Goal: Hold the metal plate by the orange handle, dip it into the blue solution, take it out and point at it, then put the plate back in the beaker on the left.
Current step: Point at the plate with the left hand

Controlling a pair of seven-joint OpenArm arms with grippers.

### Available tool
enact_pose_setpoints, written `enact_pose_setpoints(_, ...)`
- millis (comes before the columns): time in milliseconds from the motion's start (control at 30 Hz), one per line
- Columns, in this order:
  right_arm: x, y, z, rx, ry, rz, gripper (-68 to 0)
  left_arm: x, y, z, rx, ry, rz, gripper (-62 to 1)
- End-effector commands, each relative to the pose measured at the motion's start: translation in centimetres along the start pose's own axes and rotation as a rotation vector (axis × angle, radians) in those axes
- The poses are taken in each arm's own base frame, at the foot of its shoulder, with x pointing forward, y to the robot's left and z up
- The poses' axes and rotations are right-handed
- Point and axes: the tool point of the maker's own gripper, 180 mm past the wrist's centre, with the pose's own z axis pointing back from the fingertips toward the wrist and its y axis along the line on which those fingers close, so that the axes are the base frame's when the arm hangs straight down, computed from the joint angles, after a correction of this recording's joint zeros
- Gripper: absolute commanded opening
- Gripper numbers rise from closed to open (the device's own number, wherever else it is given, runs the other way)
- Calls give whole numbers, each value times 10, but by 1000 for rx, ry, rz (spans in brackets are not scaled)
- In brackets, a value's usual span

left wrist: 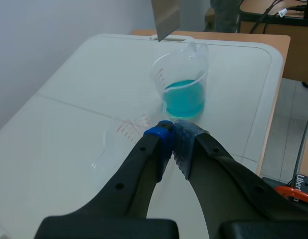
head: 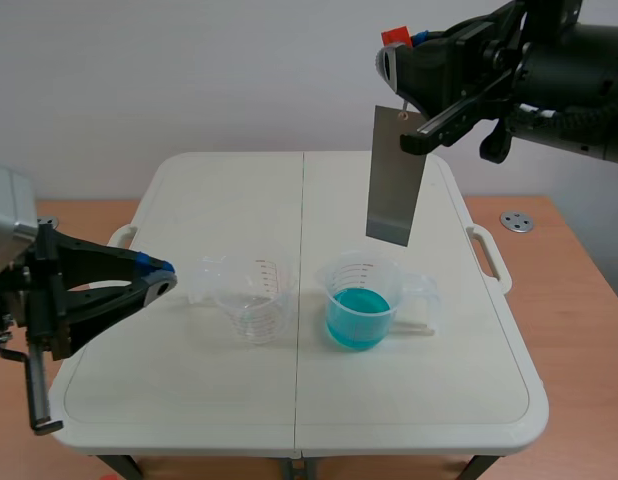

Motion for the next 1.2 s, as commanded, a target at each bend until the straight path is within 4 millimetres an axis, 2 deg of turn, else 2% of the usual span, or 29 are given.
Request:
enact_pose_setpoints(0,14,0,0,5,-42,18,-664,8,0,-10,4,-38,-3,-582)
enact_pose_setpoints(300,14,0,0,5,-42,18,-664,18,-21,-64,-48,-37,-5,-582)
enact_pose_setpoints(533,14,0,0,5,-42,19,-664,19,-21,-95,-46,-14,16,-582)
enact_pose_setpoints(867,14,0,0,5,-43,18,-664,0,7,-125,40,21,58,-582)
enact_pose_setpoints(1167,14,0,0,5,-43,18,-664,-14,30,-140,113,52,72,-582)
